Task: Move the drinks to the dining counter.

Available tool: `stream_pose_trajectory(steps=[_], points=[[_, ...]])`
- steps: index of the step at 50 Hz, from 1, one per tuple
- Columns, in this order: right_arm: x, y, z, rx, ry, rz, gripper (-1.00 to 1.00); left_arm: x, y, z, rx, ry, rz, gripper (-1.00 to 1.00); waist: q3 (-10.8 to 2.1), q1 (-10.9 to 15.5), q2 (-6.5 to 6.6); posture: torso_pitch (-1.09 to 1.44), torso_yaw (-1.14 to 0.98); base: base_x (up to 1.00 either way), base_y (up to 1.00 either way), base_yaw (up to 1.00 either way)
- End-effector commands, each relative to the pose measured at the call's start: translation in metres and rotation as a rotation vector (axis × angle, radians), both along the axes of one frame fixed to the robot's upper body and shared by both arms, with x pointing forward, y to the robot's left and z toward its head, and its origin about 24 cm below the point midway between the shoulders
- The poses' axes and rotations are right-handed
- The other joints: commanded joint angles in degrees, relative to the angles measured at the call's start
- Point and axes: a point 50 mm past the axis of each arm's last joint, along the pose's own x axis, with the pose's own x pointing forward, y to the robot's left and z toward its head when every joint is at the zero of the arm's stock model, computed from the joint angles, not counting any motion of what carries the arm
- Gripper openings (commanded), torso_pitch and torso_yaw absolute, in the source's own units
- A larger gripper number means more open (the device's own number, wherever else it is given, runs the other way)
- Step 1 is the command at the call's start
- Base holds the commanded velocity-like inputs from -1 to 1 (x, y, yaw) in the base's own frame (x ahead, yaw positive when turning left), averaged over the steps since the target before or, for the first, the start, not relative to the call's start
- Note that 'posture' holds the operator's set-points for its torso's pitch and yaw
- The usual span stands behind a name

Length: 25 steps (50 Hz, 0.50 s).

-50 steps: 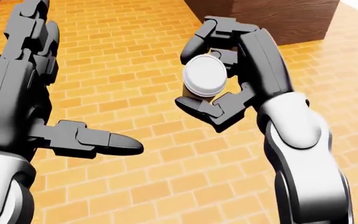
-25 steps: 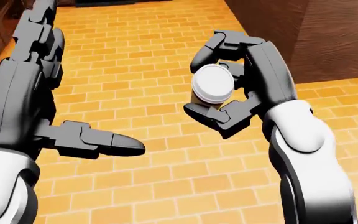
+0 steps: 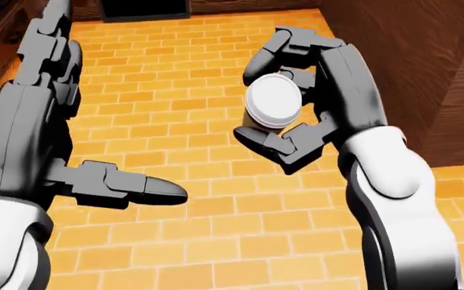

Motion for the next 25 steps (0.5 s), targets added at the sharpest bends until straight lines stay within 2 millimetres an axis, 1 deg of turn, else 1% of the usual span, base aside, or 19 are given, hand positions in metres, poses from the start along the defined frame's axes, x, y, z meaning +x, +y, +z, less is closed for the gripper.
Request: stream_pose_trajectory(steps=[1, 2, 4, 6, 8, 9, 10, 11, 12, 13, 14, 15, 18, 19, 21, 22, 23, 24, 25], points=[[-0.0046, -0.0066, 0.0240, 0.009, -0.111, -0.027, -1.00, -0.0063, -0.0042, 0.0178, -0.001, -0.104, -0.022, 1.00, -3.16, 0.11, -0.01, 0.00, 0.00, 0.70, -0.57, 0.00], [-0.0046, -0.0067, 0.0240, 0.008, -0.112, -0.028, -1.00, -0.0069, -0.0046, 0.0184, -0.001, -0.105, -0.024, 1.00, -3.52, 0.04, 0.35, 0.00, 0.00, 0.70, -0.56, 0.00], [-0.0058, -0.0065, 0.0249, 0.009, -0.115, -0.027, -1.00, -0.0065, -0.0048, 0.0187, 0.001, -0.105, -0.023, 1.00, -3.40, 0.30, 1.22, 0.00, 0.00, 0.70, -0.56, 0.00], [-0.0062, -0.0068, 0.0255, 0.009, -0.117, -0.028, -1.00, -0.0064, -0.0047, 0.0189, 0.000, -0.105, -0.024, 1.00, -3.43, 1.01, 0.97, 0.00, 0.00, 0.71, -0.56, 0.00], [-0.0064, -0.0071, 0.0260, 0.008, -0.117, -0.030, -1.00, -0.0056, -0.0046, 0.0189, 0.000, -0.105, -0.023, 1.00, -3.80, 1.21, 0.15, 0.00, 0.00, 0.61, -0.52, 0.00], [-0.0068, -0.0068, 0.0260, 0.006, -0.118, -0.031, -1.00, -0.0054, -0.0047, 0.0188, 0.001, -0.106, -0.022, 1.00, -3.76, 0.49, -1.93, 0.00, 0.00, 0.00, 0.00, 0.00], [-0.0070, -0.0072, 0.0263, 0.008, -0.117, -0.033, -1.00, -0.0058, -0.0046, 0.0196, 0.001, -0.106, -0.021, 1.00, -4.56, -0.04, -7.09, 0.00, 0.00, 0.00, 0.00, 0.00], [-0.0071, -0.0070, 0.0257, 0.008, -0.116, -0.031, -1.00, -0.0062, -0.0046, 0.0198, 0.000, -0.106, -0.022, 1.00, -3.62, -2.32, -12.50, 0.00, 0.00, 0.00, 0.00, 0.00], [-0.0070, -0.0069, 0.0251, 0.003, -0.117, -0.032, -1.00, -0.0061, -0.0044, 0.0196, 0.001, -0.106, -0.020, 1.00, -2.24, -0.77, -8.61, 0.00, 0.00, 0.00, 0.00, 0.00], [-0.0077, -0.0060, 0.0253, 0.001, -0.118, -0.029, -1.00, -0.0055, -0.0042, 0.0190, 0.000, -0.106, -0.020, 1.00, -2.71, -1.39, -8.81, 0.00, 0.00, 0.00, 0.00, 0.00], [-0.0078, -0.0054, 0.0251, -0.003, -0.119, -0.028, -1.00, -0.0059, -0.0042, 0.0194, 0.000, -0.106, -0.021, 1.00, -2.79, -1.61, -8.82, 0.00, 0.00, 0.00, 0.00, 0.00], [-0.0080, -0.0050, 0.0258, -0.003, -0.122, -0.027, -1.00, -0.0061, -0.0041, 0.0195, 0.000, -0.106, -0.020, 1.00, -2.50, -1.25, -8.32, 0.00, 0.00, 0.00, 0.00, 0.00], [-0.0081, -0.0037, 0.0247, -0.014, -0.125, -0.028, -1.00, -0.0053, -0.0033, 0.0172, -0.001, -0.104, -0.018, 1.00, -2.05, -0.88, -6.41, 0.00, 0.00, 0.00, 0.00, 0.00], [-0.0078, -0.0036, 0.0246, -0.015, -0.125, -0.029, -1.00, -0.0056, -0.0030, 0.0168, 0.000, -0.104, -0.018, 1.00, -2.38, -0.73, -5.69, 0.00, 0.00, 0.09, 0.01, 0.00], [-0.0073, -0.0035, 0.0251, -0.014, -0.126, -0.031, -1.00, -0.0054, -0.0021, 0.0172, -0.002, -0.104, -0.016, 1.00, -2.77, 0.19, -3.75, 0.00, 0.00, 0.17, 0.03, 0.00], [-0.0073, -0.0031, 0.0252, -0.015, -0.126, -0.031, -1.00, -0.0055, -0.0020, 0.0171, -0.002, -0.104, -0.016, 1.00, -3.38, 0.60, -3.11, 0.00, 0.00, 0.20, 0.03, 0.00], [-0.0071, -0.0030, 0.0253, -0.015, -0.126, -0.031, -1.00, -0.0054, -0.0019, 0.0170, -0.001, -0.104, -0.015, 1.00, -3.67, 0.97, -2.01, 0.00, 0.00, 0.20, 0.02, 0.00], [-0.0063, -0.0034, 0.0244, -0.015, -0.126, -0.033, -1.00, -0.0050, -0.0018, 0.0169, -0.002, -0.103, -0.015, 1.00, -3.78, 1.32, 0.11, 0.00, 0.00, 0.22, 0.02, 0.00], [-0.0063, -0.0038, 0.0246, -0.012, -0.127, -0.034, -1.00, -0.0050, -0.0018, 0.0170, -0.001, -0.104, -0.014, 1.00, -4.15, 1.02, -0.58, 0.00, 0.00, 0.24, 0.02, 0.00]])
